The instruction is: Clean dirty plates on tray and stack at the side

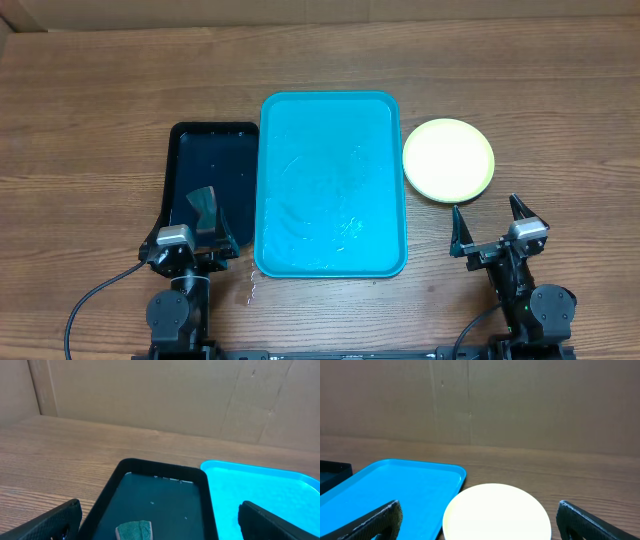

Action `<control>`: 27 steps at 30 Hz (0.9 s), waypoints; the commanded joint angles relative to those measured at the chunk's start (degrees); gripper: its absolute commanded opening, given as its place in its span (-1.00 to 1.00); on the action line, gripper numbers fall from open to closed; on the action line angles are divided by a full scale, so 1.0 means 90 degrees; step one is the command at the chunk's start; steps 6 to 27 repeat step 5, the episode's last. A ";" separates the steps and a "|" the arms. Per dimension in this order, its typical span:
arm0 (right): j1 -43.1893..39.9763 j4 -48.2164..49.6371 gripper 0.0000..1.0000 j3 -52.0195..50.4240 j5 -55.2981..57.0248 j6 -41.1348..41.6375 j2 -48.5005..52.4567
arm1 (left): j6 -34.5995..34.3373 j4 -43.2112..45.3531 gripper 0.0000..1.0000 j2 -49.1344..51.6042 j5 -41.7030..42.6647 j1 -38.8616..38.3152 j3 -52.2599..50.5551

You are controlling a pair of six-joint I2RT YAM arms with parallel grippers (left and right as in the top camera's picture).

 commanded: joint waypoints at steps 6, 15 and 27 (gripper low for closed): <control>0.0029 0.0019 1.00 -0.0068 -0.0002 -0.0022 -0.0056 | 0.0136 -0.0007 1.00 -0.0056 0.0080 -0.0029 -0.0022; 0.0029 0.0019 1.00 -0.0068 -0.0002 -0.0022 -0.0056 | 0.0136 -0.0007 1.00 -0.0056 0.0080 -0.0029 -0.0022; 0.0029 0.0019 1.00 -0.0068 -0.0002 -0.0022 -0.0056 | 0.0136 -0.0007 1.00 -0.0056 0.0080 -0.0029 -0.0022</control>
